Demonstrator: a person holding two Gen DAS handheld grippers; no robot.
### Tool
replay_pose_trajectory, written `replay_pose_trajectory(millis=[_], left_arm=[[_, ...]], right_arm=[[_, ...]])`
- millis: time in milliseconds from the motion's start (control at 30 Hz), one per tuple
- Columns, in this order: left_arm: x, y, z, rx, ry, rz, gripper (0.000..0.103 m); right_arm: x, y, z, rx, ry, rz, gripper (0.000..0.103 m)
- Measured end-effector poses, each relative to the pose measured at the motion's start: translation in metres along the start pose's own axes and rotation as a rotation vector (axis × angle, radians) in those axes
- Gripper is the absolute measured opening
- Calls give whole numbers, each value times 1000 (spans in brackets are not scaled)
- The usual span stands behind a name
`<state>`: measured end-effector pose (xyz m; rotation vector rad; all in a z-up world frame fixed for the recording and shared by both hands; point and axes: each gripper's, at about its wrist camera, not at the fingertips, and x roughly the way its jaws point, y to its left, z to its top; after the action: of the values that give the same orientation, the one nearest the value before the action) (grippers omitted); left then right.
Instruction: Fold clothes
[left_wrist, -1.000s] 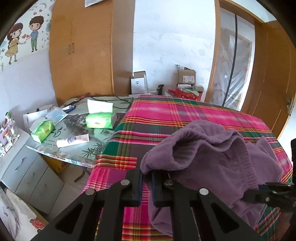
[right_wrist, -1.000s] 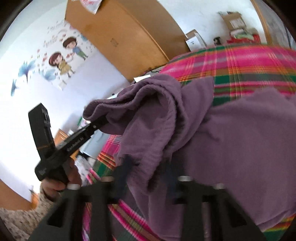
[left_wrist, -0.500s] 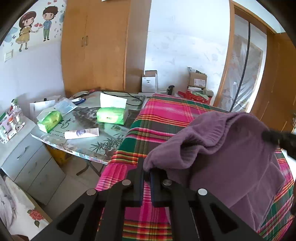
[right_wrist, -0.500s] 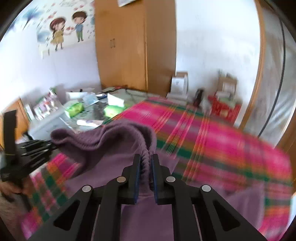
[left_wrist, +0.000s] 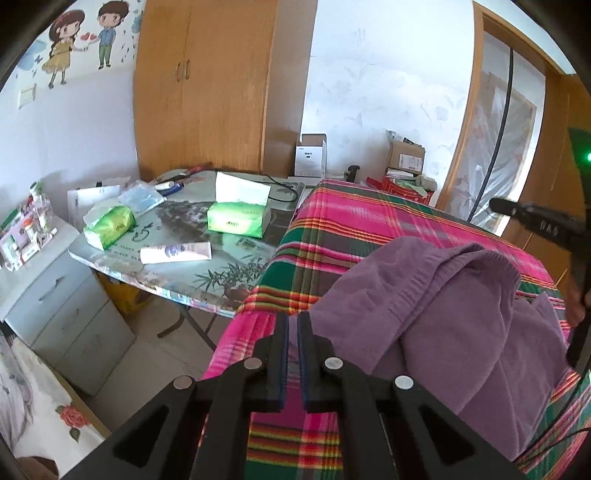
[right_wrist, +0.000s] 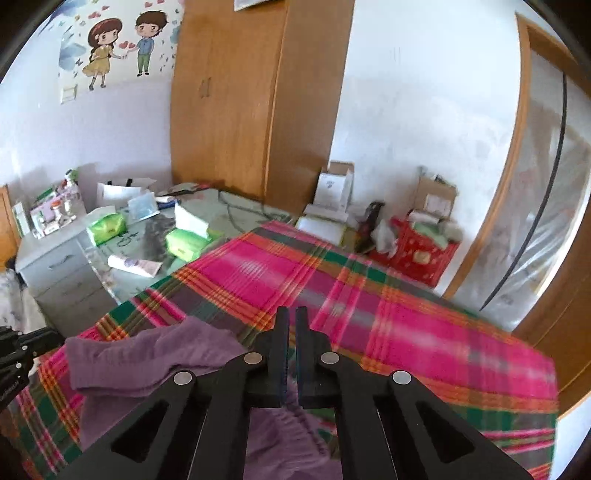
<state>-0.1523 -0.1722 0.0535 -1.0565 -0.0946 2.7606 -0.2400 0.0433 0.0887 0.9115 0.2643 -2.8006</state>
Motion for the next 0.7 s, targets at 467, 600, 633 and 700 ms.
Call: replay_pose_trajectory(millis=[467,600,633,700], left_arm=[[-11,-77,-30,300,121,-212,23],[-2,-86,-33,311,164,-202,28],[1,-88,-34,312,179,-190,28],[6,-92,-36,321,197,-173,28]], right_arm=[[-53,-53,-84,127,116,81,17],[-80,-83,-114,187,133,41,27],[-87,-91,-122,205,138,32,28],[-97,-105,-134,242,143,19,30]])
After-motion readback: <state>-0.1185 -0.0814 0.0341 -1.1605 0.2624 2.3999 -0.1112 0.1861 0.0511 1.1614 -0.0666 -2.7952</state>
